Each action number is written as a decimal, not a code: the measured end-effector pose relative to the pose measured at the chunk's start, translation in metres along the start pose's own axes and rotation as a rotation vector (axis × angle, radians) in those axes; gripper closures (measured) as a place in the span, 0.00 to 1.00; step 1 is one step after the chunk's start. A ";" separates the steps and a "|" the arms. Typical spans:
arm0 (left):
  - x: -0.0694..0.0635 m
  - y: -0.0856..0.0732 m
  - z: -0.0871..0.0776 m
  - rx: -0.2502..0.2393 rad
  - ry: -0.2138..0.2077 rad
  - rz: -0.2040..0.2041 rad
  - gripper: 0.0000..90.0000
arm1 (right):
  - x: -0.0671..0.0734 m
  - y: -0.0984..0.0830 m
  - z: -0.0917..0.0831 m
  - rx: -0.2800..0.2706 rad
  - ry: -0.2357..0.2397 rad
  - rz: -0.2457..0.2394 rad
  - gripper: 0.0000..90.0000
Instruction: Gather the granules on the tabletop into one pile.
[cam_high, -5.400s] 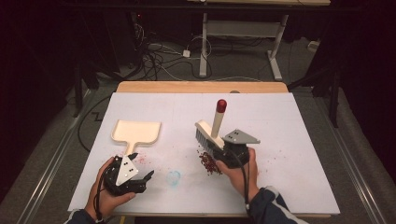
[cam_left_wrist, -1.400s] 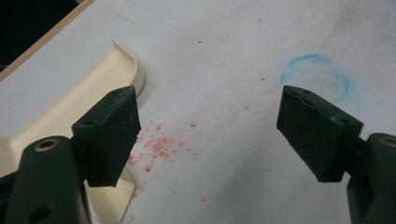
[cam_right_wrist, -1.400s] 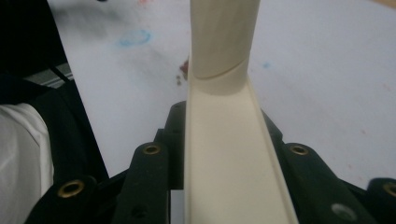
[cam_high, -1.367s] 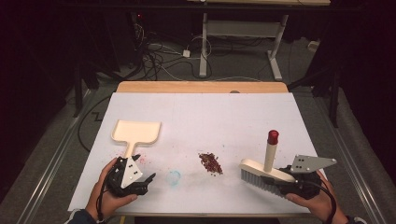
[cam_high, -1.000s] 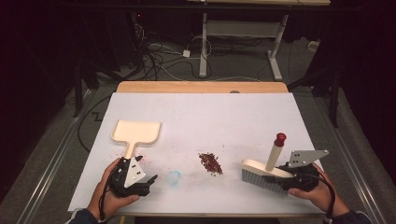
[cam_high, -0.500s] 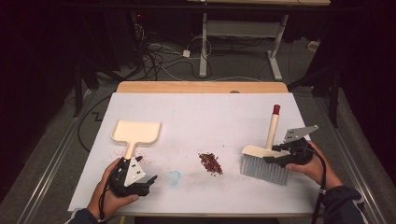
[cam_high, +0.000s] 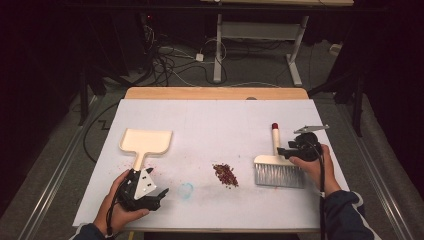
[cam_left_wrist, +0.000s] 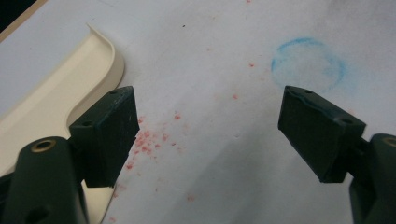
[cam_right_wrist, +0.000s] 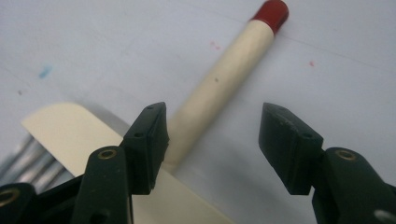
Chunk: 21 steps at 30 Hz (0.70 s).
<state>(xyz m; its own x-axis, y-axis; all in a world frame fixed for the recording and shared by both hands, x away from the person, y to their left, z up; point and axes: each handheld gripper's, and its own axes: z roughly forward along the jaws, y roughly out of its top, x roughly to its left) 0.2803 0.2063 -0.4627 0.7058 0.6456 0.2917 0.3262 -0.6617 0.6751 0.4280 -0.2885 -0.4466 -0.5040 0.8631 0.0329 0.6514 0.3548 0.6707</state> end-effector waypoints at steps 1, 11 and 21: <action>0.000 0.000 0.000 0.000 0.000 0.000 0.22 | 0.004 0.002 0.003 0.005 0.002 0.012 0.48; -0.001 -0.002 0.000 0.010 -0.005 0.007 0.22 | 0.019 0.007 0.025 0.091 -0.063 0.000 0.56; -0.002 -0.003 0.000 0.015 -0.009 0.009 0.22 | 0.006 0.005 0.019 0.103 -0.056 -0.021 0.61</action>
<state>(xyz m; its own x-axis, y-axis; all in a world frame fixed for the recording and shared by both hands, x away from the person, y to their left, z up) 0.2778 0.2070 -0.4648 0.7144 0.6359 0.2918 0.3292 -0.6735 0.6618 0.4390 -0.2744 -0.4575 -0.4880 0.8725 -0.0237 0.6970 0.4059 0.5911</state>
